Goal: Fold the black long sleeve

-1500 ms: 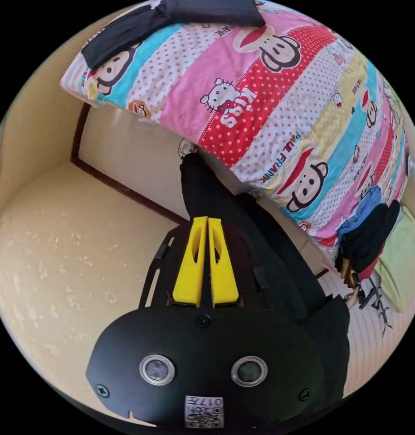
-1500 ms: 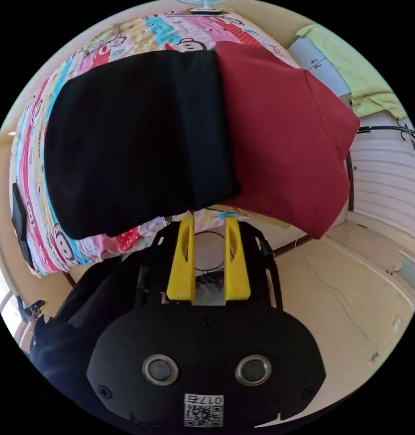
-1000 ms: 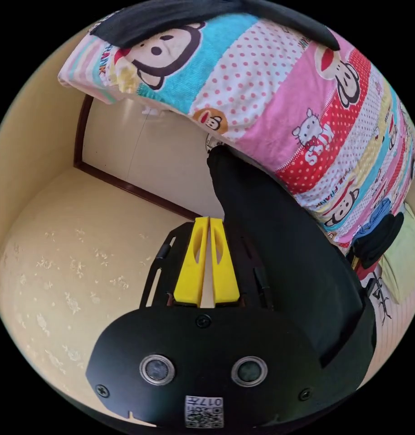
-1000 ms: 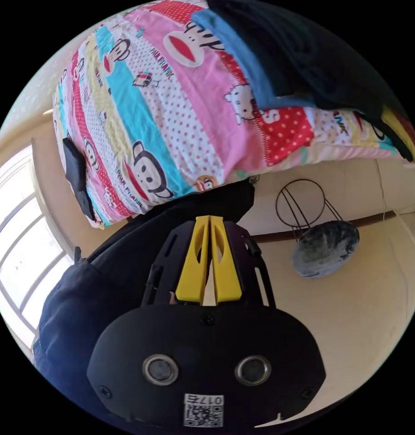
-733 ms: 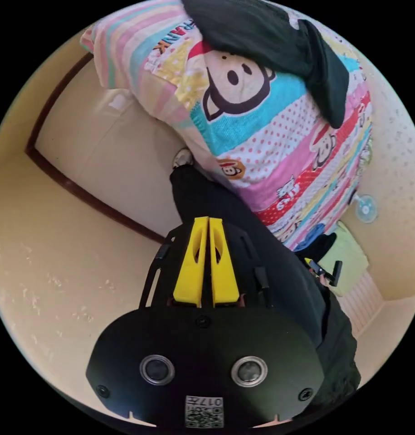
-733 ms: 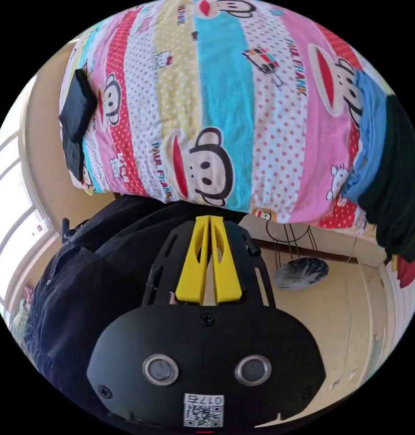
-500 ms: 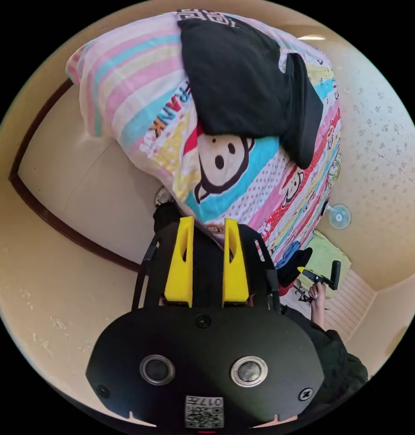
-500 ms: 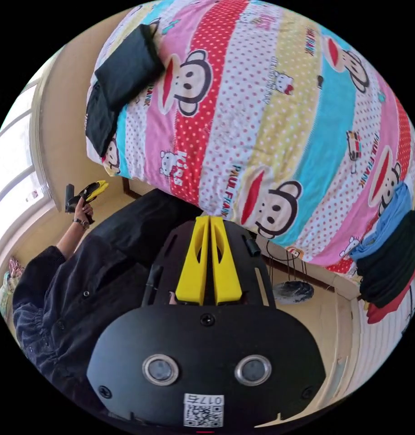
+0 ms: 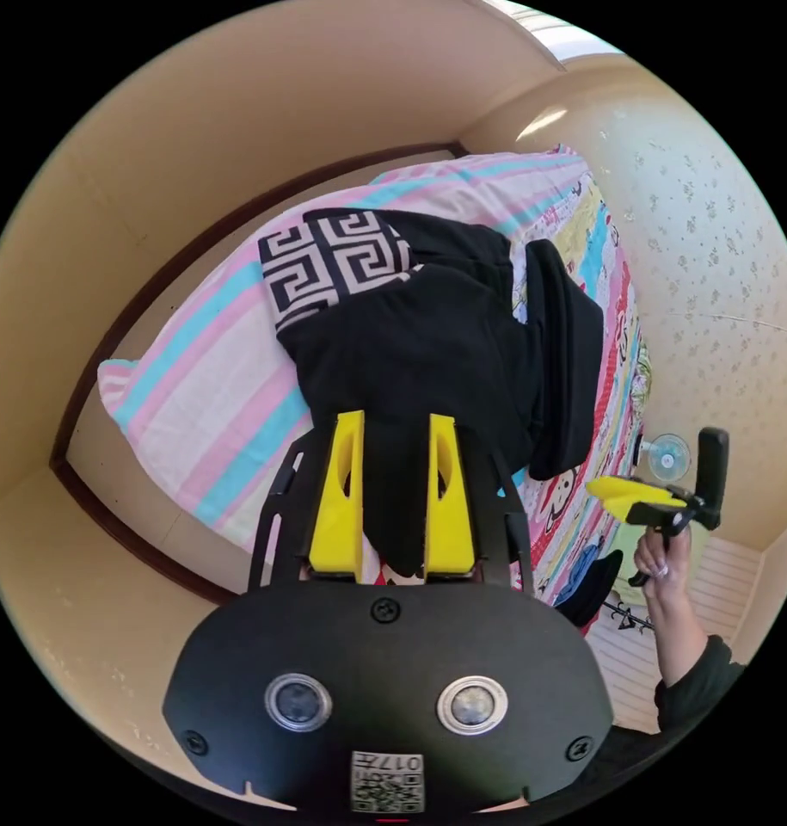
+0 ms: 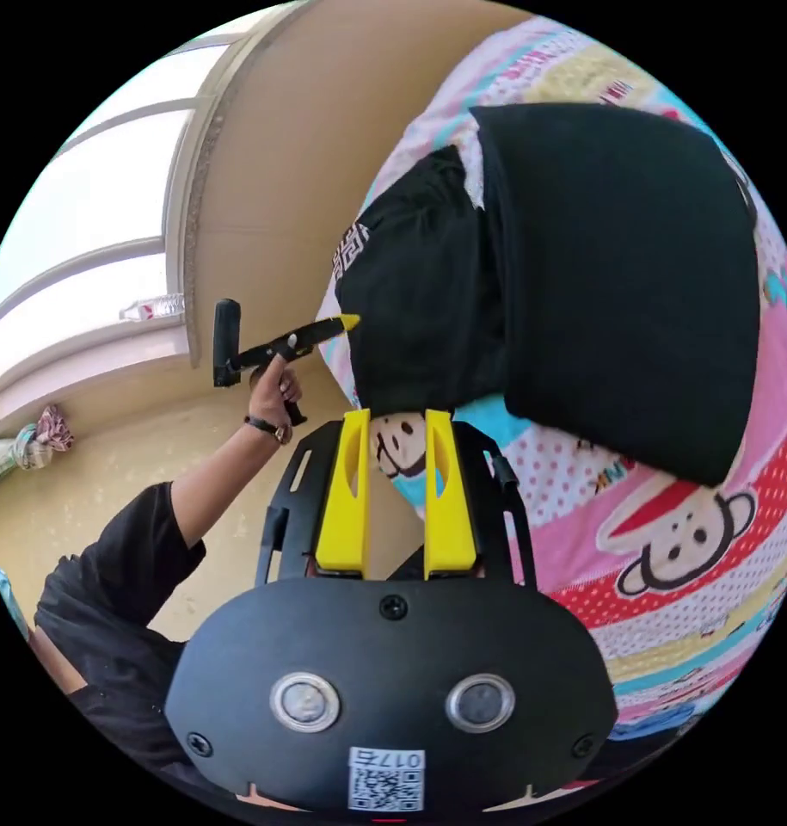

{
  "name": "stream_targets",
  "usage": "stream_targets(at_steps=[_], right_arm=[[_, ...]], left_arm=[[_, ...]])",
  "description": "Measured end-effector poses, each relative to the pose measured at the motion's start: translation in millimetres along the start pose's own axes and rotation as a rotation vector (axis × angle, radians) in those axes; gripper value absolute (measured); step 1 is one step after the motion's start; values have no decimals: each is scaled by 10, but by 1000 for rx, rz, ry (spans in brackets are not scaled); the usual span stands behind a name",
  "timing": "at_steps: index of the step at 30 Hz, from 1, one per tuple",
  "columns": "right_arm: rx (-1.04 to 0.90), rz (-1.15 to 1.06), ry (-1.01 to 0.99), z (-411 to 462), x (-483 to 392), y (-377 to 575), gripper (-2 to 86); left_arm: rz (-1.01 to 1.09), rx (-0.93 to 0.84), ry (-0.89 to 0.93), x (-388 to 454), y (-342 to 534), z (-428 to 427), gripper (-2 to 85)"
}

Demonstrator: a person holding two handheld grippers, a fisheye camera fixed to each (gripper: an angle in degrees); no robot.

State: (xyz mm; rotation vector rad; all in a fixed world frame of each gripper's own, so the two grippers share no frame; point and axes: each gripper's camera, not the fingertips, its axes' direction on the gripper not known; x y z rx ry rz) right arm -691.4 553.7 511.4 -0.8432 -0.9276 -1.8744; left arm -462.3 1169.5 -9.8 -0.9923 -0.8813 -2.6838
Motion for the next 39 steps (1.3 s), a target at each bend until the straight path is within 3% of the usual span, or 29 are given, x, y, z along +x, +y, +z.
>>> stream_targets(at_steps=[4,7,10,12,17,19,21,24,30,36,39], right_arm=[[-36,-104,180,328,-84,-635,108],[-262,-99,312,970,175,-809,93],[-142,-6,201,876,384,-533,52],[-180,128,-27,799,645,-193,33],[-231,75,-213,564,883,937,20],[-182,67,-317,313,958,1445,17],[-39,41,-569,-124,1059,2133,15],[152,-62,-752,-692,1073,2983,14],[582,-267,-778,-1631,991,4450,11],[965,-508,-822,-2388,836,5633,12],[1020,-713,-754,-2675,422,6129,12]], left_arm=[[9,146,-125,60,296,74,80],[15,242,-199,167,645,61,49],[-21,222,-151,184,939,6,6],[-47,171,-70,141,1093,-35,-2],[70,-35,362,185,1507,-203,-9],[143,-87,430,341,1676,-290,-9],[236,-117,453,590,1871,-407,-9],[400,-155,490,1122,2199,-602,-9],[500,-64,671,1875,2767,-1002,-9],[664,-226,735,2867,3107,-743,-10],[785,-217,740,3408,3424,-717,-10]])
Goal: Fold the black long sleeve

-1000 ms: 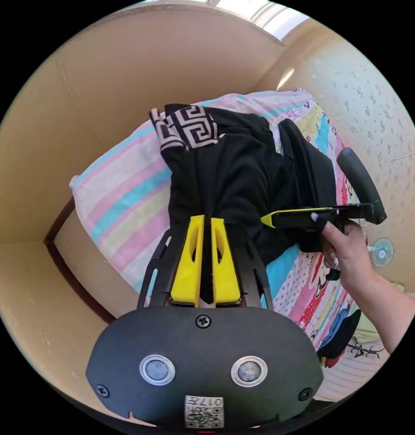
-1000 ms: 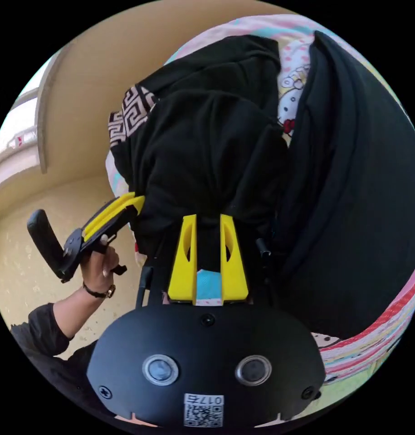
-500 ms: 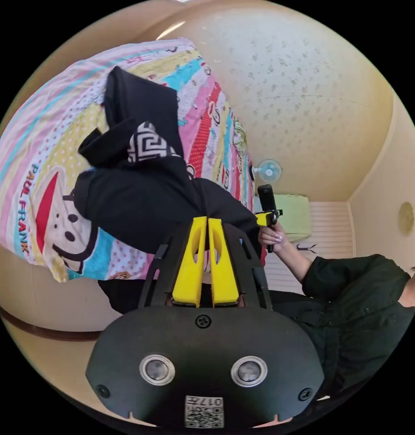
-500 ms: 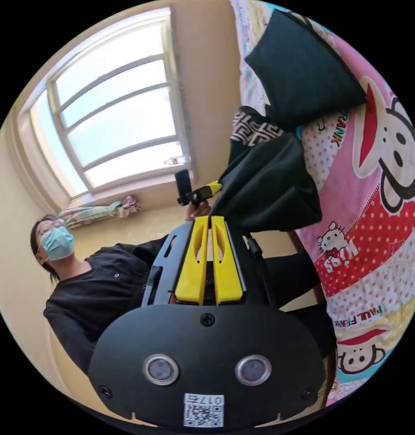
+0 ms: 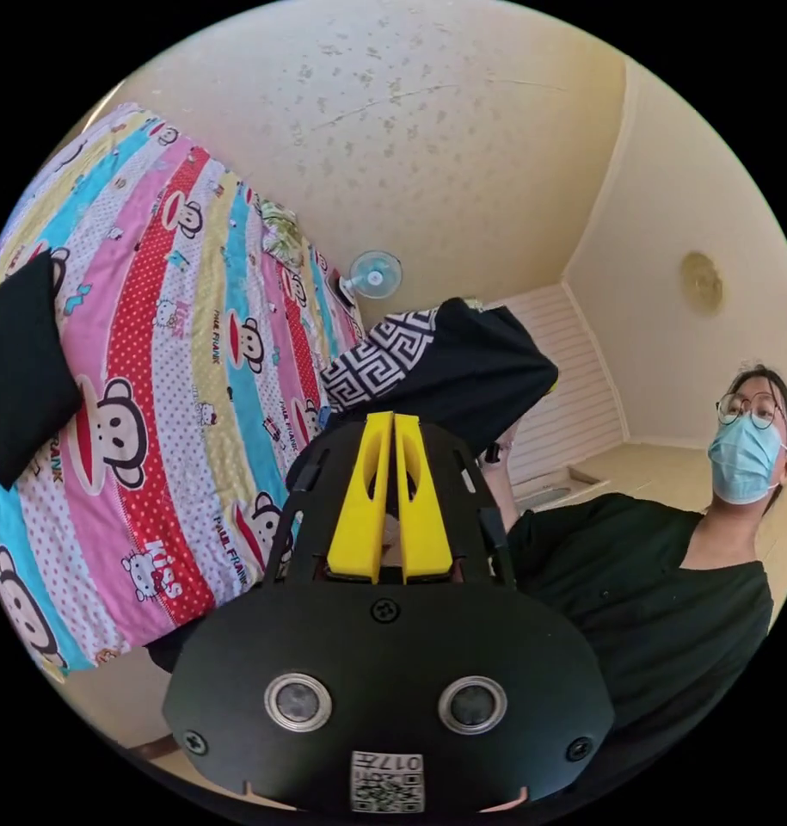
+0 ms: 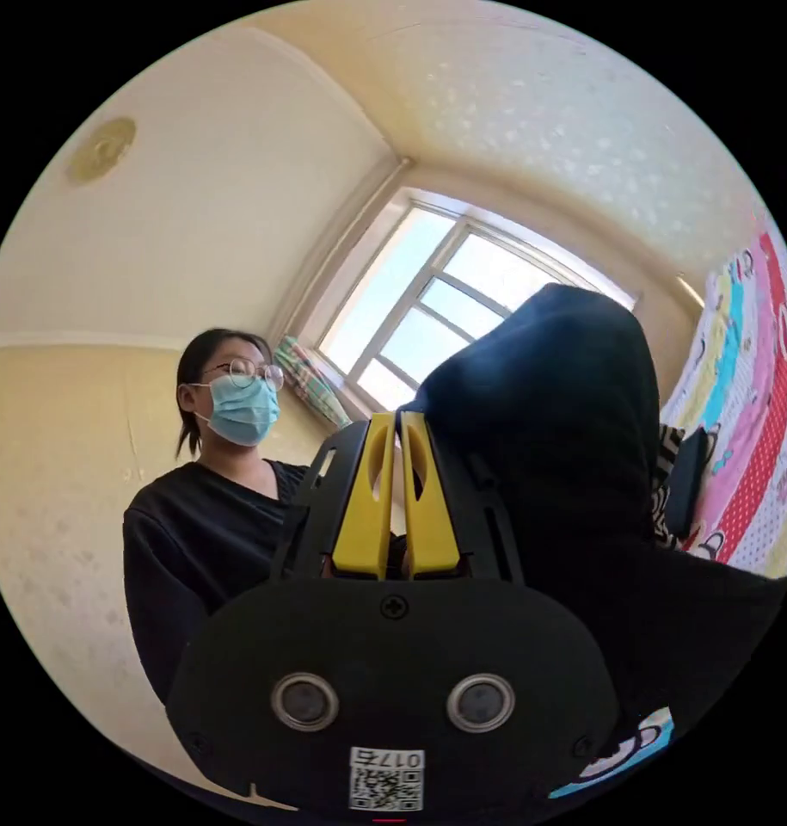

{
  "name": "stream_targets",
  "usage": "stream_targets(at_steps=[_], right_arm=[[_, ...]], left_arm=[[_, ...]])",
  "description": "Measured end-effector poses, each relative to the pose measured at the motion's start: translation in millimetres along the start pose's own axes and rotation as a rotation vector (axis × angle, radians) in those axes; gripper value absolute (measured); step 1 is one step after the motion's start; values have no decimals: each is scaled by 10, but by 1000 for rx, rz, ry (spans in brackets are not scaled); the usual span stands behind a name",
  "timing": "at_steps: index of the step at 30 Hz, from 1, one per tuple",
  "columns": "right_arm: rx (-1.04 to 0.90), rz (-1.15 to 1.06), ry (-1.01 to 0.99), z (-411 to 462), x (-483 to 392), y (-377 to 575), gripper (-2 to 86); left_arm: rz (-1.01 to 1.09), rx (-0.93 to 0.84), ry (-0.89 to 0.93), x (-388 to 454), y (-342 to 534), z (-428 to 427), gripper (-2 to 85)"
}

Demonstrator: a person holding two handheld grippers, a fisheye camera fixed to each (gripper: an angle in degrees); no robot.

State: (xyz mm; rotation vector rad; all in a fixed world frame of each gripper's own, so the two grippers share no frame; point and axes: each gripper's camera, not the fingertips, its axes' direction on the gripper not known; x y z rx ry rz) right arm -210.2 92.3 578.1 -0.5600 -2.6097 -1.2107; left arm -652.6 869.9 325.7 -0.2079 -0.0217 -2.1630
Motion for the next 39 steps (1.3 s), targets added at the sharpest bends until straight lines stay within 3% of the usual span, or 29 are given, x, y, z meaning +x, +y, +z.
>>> stream_targets(at_steps=[5,11,13,15,18,22,28,35,37,39], right_arm=[[-176,-18,327,357,-298,317,12],[-484,523,704,759,890,1992,8],[-491,663,506,742,1110,2473,7],[-327,790,340,525,1223,2805,6],[-282,812,486,209,1309,2757,9],[-341,714,719,25,1522,2273,20],[-542,609,975,166,2536,1635,72],[-715,697,1034,348,3749,2138,129],[-776,792,978,424,3942,2485,127],[-733,749,1112,538,3802,2737,75]], left_arm=[[-21,-93,-108,144,115,685,-10],[-311,-140,-158,-394,672,1004,-9],[-396,-151,-165,-565,833,1063,-7],[-446,-156,-159,-703,946,1141,-1],[-486,-186,-196,-927,1001,1365,26],[-513,-290,-425,-1374,856,1766,67],[-581,-293,-606,-2143,831,2187,78],[-697,-200,-432,-2855,1299,2726,97],[-701,-129,-399,-2847,1439,2793,81],[-745,-94,-385,-2849,1585,2828,39]])
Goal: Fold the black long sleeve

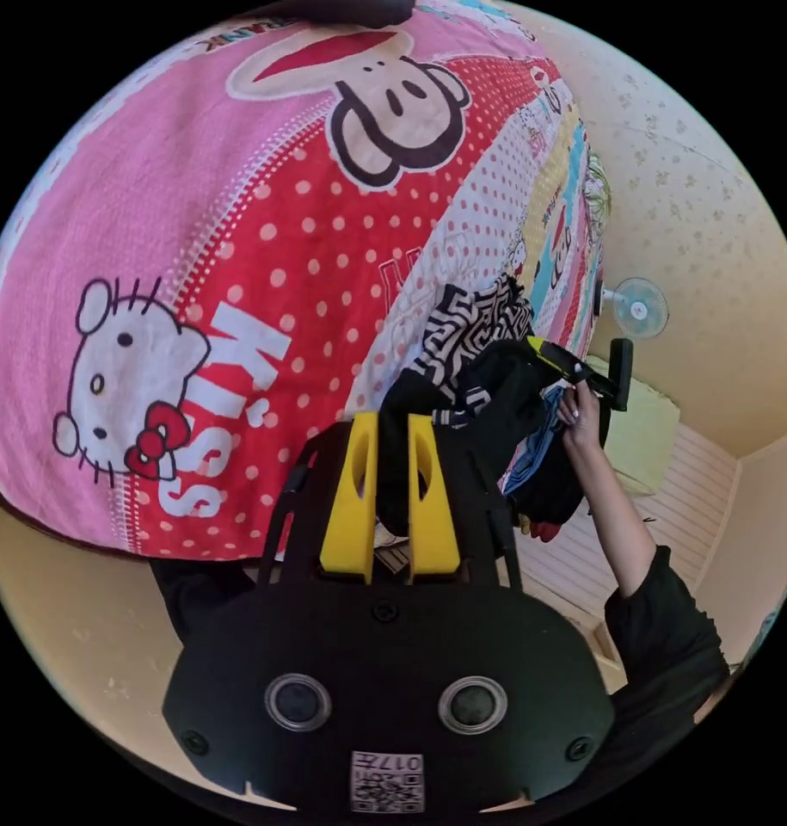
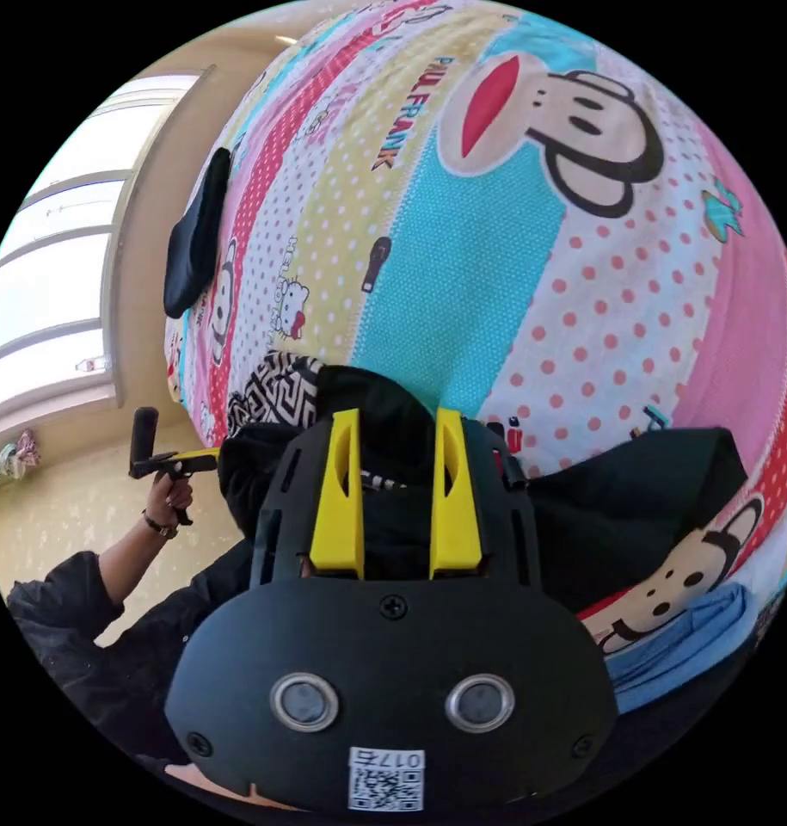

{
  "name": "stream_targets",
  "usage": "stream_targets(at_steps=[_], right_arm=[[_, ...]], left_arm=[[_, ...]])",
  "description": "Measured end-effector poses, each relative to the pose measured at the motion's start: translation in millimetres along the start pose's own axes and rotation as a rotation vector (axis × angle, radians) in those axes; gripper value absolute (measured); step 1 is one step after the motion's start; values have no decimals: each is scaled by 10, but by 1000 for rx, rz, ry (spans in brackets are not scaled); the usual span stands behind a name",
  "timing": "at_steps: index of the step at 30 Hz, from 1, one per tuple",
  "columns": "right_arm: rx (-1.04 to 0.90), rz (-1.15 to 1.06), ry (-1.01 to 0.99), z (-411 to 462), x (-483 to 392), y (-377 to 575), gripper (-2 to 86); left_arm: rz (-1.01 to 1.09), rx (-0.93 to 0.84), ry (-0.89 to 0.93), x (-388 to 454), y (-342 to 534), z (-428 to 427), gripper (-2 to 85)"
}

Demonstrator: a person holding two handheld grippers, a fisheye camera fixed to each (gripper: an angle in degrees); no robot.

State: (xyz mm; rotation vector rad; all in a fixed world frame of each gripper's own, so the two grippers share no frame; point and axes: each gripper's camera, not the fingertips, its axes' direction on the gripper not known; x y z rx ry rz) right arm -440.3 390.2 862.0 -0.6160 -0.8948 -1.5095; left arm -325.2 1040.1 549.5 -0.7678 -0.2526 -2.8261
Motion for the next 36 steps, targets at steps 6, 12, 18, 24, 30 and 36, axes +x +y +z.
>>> stream_targets(at_steps=[6,12,18,24,30,36], right_arm=[[106,34,-122,-91,-314,632,27],[339,-69,-35,-1028,-1064,1473,19],[783,-227,-236,-2437,-1770,2482,17],[1110,-364,-116,-3314,-2806,3537,18],[1372,-446,-118,-3623,-3499,4544,18],[1250,-379,-355,-3591,-3532,4436,19]], left_arm=[[9,12,187,-17,371,-27,-7],[312,159,203,760,818,-948,-9],[630,367,306,1731,1363,-2107,-9],[999,587,267,2782,2392,-2959,-9],[1177,839,249,3080,3430,-3539,-9],[1099,980,136,3082,3740,-3732,-9]])
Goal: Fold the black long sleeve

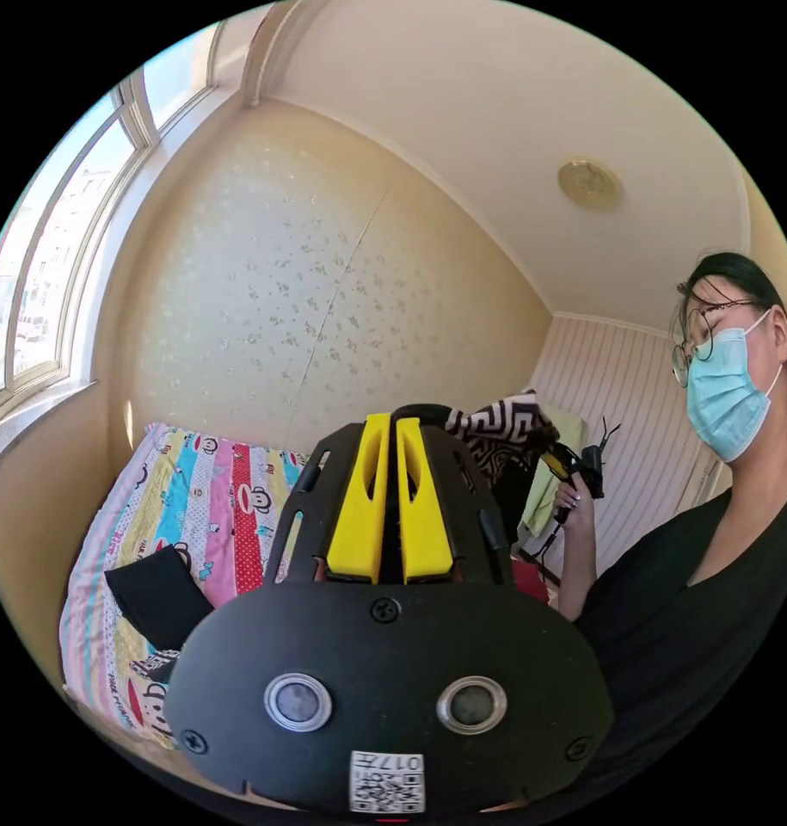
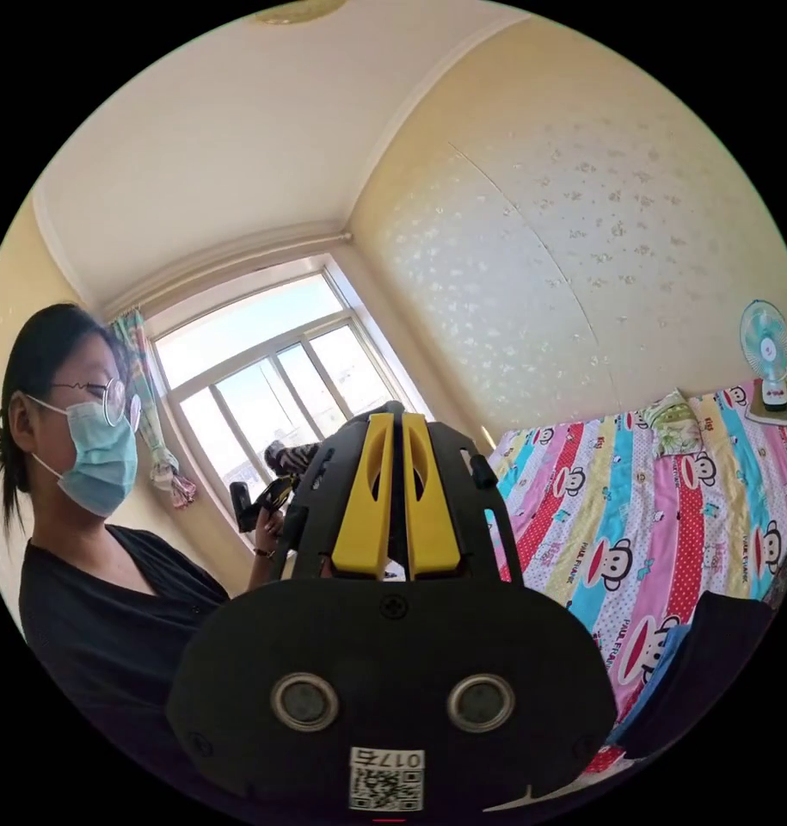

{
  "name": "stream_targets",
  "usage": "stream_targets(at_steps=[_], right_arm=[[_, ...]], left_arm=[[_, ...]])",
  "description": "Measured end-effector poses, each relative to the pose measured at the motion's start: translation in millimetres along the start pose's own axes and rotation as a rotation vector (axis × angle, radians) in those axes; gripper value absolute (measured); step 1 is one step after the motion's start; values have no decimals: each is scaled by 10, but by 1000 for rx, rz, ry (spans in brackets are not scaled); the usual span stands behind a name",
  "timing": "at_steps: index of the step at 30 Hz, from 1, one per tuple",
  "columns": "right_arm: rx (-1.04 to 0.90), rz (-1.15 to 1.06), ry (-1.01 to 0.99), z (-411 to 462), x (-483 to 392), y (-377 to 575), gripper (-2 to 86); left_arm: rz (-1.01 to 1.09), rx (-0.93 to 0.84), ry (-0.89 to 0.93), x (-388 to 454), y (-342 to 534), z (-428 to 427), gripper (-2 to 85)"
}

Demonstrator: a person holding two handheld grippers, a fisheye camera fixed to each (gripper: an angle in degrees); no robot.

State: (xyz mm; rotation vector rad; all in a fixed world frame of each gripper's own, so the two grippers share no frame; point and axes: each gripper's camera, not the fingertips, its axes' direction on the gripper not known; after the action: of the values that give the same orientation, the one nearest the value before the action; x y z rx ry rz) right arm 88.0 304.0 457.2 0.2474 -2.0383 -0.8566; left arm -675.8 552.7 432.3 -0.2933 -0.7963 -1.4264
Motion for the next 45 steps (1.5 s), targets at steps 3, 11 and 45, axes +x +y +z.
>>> stream_targets(at_steps=[3,11,45], right_arm=[[-31,50,54,308,196,5,19],[-312,249,410,1928,1678,-122,22],[-1552,964,640,2358,4847,1493,32]], left_arm=[[-10,-34,-59,-193,-37,104,-9],[-167,-381,-152,-1805,44,1627,-8],[-801,-1567,-358,-5104,2771,2856,17]])
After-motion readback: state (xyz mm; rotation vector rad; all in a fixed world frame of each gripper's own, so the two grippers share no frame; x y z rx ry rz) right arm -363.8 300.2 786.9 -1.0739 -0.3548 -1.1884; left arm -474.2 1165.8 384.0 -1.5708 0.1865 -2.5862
